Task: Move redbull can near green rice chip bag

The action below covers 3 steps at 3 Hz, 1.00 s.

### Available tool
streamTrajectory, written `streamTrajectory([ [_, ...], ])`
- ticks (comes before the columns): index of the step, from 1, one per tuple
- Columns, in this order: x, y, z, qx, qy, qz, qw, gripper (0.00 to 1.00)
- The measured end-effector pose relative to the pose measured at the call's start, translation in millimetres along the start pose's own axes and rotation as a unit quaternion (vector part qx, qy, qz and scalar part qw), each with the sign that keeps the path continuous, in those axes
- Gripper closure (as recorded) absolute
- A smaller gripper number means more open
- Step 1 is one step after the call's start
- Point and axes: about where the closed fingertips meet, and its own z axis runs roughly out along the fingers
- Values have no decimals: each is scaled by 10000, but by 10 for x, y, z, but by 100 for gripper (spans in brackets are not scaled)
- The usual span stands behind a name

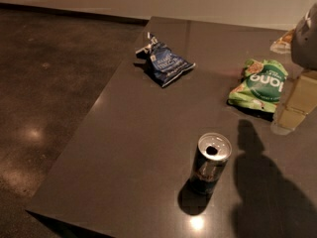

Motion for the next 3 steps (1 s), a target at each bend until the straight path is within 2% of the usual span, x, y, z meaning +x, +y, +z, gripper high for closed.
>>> streamTrajectory([
  [2, -25, -3, -15, -66, -91, -54, 9999, 0],
  [3, -50, 170, -14, -255, -316, -153, 9991, 0],
])
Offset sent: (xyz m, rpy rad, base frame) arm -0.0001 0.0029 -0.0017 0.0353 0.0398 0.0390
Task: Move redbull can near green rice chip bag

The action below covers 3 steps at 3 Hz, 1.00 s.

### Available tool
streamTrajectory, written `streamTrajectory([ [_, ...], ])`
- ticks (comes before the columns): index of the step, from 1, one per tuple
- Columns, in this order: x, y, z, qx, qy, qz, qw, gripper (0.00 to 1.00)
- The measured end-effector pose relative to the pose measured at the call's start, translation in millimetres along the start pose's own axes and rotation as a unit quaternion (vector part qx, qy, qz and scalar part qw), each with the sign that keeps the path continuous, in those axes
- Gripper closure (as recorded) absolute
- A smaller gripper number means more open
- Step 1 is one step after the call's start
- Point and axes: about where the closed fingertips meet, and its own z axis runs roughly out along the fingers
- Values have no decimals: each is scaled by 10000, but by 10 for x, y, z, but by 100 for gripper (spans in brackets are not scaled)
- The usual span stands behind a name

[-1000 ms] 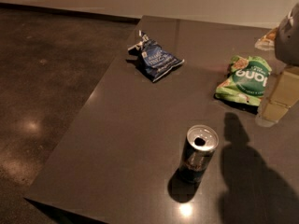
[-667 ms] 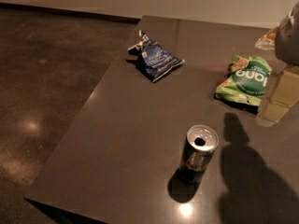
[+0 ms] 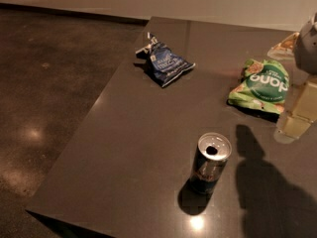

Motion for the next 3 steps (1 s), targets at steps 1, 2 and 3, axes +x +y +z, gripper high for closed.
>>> streamTrajectory([
  [1, -84, 292, 70, -285, -301, -118, 9991, 0],
  [2, -189, 609, 154, -534, -656, -198, 9962, 0],
  [3, -356, 912, 256, -738, -1081, -300, 9909, 0],
])
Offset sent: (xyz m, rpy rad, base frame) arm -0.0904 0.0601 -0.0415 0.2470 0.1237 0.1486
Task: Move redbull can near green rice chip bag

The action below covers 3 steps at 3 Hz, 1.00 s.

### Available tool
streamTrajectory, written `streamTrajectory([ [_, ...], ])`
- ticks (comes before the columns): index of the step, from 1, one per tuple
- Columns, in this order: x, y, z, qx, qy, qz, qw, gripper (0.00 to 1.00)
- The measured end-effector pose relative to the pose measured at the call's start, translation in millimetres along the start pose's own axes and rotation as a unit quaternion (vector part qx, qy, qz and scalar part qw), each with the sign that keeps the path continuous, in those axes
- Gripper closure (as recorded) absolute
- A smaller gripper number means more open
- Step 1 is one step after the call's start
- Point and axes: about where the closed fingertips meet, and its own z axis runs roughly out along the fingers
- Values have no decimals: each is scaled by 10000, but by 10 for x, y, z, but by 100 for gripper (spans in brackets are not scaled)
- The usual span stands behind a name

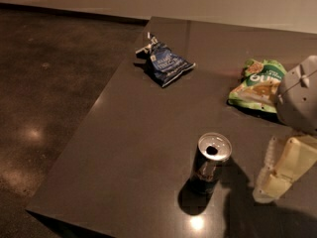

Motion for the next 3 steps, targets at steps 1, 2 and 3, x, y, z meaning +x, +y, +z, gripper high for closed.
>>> streamTrajectory([
  [1, -187, 189, 154, -118, -327, -173, 9992, 0],
  [2, -338, 324, 280, -208, -543, -279, 9979, 0],
  [3, -462, 379, 331, -216, -649, -371, 9970, 0],
])
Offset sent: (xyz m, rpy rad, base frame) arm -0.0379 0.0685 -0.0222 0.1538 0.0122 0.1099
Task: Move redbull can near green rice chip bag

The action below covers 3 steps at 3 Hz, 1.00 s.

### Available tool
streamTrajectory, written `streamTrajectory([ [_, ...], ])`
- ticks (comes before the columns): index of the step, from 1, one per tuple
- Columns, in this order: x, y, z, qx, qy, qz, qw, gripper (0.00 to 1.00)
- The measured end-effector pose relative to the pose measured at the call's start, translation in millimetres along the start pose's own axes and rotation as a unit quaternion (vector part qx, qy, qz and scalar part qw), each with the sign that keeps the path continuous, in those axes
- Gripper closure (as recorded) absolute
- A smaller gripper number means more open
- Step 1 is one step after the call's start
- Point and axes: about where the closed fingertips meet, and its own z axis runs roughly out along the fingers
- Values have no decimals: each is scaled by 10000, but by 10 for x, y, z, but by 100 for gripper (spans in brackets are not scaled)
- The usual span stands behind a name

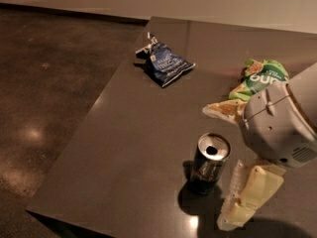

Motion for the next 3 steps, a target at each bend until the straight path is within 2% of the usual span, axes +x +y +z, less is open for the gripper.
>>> streamTrajectory([
  [1, -67, 1, 45, 31, -34, -39, 10000, 15],
  [2, -73, -74, 91, 98, -10, -65, 9999, 46],
  [3, -58, -154, 99, 163, 26, -85, 9998, 69],
])
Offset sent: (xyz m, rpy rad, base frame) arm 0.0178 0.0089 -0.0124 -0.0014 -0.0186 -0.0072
